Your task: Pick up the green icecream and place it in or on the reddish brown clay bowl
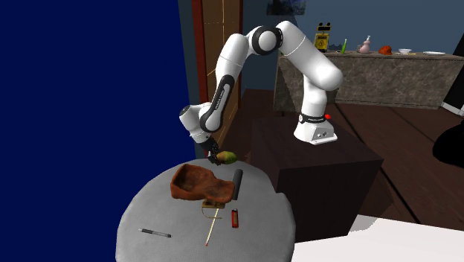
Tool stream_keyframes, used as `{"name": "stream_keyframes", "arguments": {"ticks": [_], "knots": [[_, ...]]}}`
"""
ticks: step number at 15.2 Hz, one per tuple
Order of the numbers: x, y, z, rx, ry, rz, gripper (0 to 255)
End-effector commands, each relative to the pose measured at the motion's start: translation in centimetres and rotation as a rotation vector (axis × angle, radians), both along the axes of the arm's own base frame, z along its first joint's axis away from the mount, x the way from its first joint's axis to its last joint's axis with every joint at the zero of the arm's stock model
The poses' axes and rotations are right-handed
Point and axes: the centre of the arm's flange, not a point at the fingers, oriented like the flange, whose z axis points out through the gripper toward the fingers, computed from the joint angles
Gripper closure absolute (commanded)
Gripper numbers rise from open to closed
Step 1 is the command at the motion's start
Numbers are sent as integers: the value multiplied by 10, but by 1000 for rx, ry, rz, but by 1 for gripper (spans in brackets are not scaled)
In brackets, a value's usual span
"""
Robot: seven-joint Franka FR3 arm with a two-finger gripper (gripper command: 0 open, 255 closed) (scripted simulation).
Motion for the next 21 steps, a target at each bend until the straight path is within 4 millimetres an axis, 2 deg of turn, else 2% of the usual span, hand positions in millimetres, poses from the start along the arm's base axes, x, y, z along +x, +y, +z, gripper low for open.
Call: {"name": "stream_keyframes", "arguments": {"ticks": [1, 7, 21], "knots": [[-1, 0, -1, 0, 2, 0, 255], [0, 0, -1, 0, 1, 0, 255], [0, 0, 73, 0, 1, 0, 255]]}}
